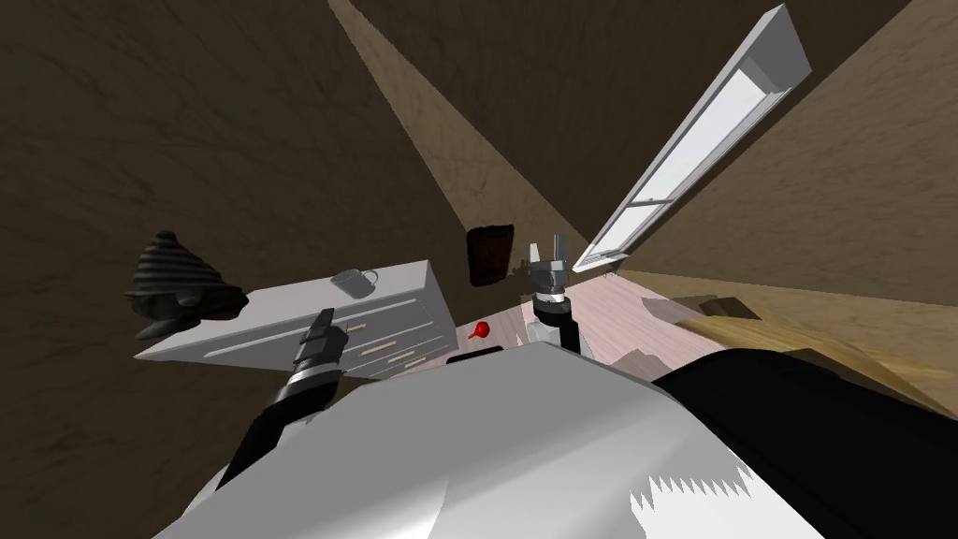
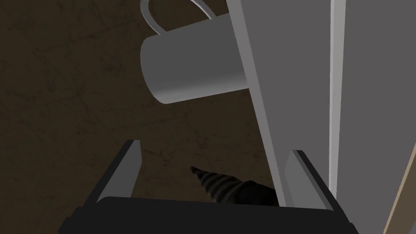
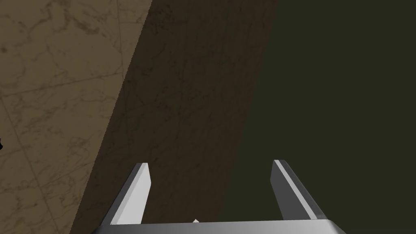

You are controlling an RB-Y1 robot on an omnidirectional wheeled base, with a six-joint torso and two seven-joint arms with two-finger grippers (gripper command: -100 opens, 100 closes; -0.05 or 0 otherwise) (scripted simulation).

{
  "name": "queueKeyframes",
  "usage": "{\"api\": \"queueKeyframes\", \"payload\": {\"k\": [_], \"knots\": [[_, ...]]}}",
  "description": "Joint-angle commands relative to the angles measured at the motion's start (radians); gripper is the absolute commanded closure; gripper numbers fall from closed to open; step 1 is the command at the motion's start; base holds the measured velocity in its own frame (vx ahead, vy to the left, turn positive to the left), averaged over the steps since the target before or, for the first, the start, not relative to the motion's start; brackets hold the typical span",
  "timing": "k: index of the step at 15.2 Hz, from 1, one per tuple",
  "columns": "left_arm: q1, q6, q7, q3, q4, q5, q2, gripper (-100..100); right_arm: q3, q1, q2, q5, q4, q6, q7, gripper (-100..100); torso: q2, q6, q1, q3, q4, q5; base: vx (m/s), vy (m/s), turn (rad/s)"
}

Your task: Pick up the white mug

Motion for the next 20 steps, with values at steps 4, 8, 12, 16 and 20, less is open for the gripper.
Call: {"api": "queueKeyframes", "payload": {"k": [4,8,12,16,20], "knots": [[0.091,0.101,-0.008,0.104,0.021,0.113,0.067,-100,0.0,0.0,0.0,0.0,0.0,0.0,0.0,0,0.0,0.0,0.0,0.0,0.0,0.0,0.03,-0.041,-0.06],[0.132,0.153,-0.012,0.158,0.032,0.194,0.097,-100,0.0,0.0,0.0,0.0,0.0,0.0,0.0,0,-0.001,0.0,-0.001,0.0,0.0,0.0,0.032,-0.047,-0.07],[0.219,0.241,-0.02,0.252,0.054,0.289,0.16,-100,0.0,0.0,0.0,0.0,0.0,0.0,0.0,0,0.0,0.0,0.0,0.0,0.0,0.0,0.029,-0.036,-0.071],[0.265,0.306,-0.025,0.317,0.065,0.366,0.193,-100,0.0,0.0,0.0,0.0,0.0,0.0,0.0,0,-0.001,0.0,0.0,0.0,0.0,0.0,0.032,-0.035,-0.068],[0.312,0.361,-0.029,0.373,0.077,0.453,0.226,-100,0.0,0.0,0.0,0.0,0.0,0.0,0.0,0,-0.001,0.0,0.0,0.0,0.0,0.0,0.032,-0.032,-0.06]]}}
